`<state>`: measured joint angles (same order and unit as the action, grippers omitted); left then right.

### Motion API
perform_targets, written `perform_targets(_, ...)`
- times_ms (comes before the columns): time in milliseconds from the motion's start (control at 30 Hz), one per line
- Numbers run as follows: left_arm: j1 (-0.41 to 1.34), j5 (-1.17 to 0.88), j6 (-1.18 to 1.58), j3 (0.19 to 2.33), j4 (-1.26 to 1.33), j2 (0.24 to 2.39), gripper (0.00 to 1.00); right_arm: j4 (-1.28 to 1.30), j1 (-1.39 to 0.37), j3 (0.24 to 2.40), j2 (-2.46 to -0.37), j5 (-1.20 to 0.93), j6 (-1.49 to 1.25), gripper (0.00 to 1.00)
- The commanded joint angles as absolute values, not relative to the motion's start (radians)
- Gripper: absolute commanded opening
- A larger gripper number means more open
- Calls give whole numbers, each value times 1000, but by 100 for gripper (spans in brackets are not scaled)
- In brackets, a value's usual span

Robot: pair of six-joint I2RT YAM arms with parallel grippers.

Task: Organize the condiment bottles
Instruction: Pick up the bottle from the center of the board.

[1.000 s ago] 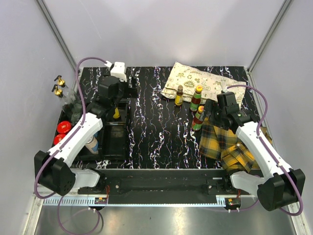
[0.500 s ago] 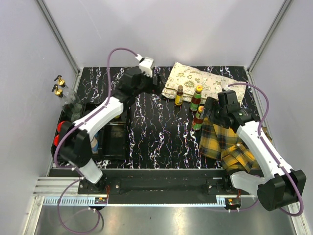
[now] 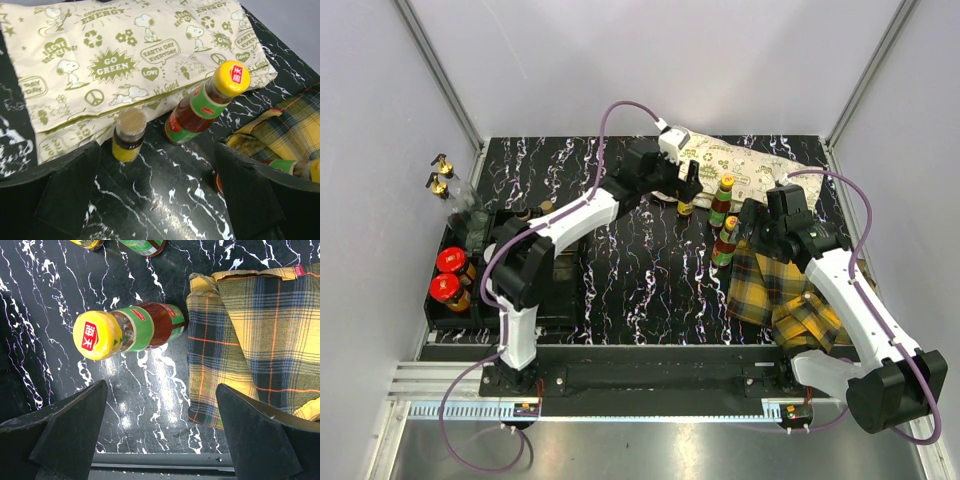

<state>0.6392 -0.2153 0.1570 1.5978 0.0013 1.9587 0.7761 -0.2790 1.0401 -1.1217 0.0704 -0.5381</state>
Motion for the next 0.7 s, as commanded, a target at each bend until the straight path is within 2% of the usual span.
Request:
perform_targets(0,649,-230,170,1678,81,2002,99,775,-268,1063,-1111,98,-522,100)
perform_targets(233,653,-92,218,1727,120,2089,93,782,-268,1048,-1094,103,-523,100)
perform_targets(367,655,-80,225,1766,120,2132,89,785,-267,1048,-1091,112,-523,100)
perform_targets(533,655,-95,215,1813,98,2184,74,792,-265,1048,-1088,115,-520,100)
perform_targets(667,655,-100,212,1819,98,2195,66,795,-265,1040,-1083,118,-523,100)
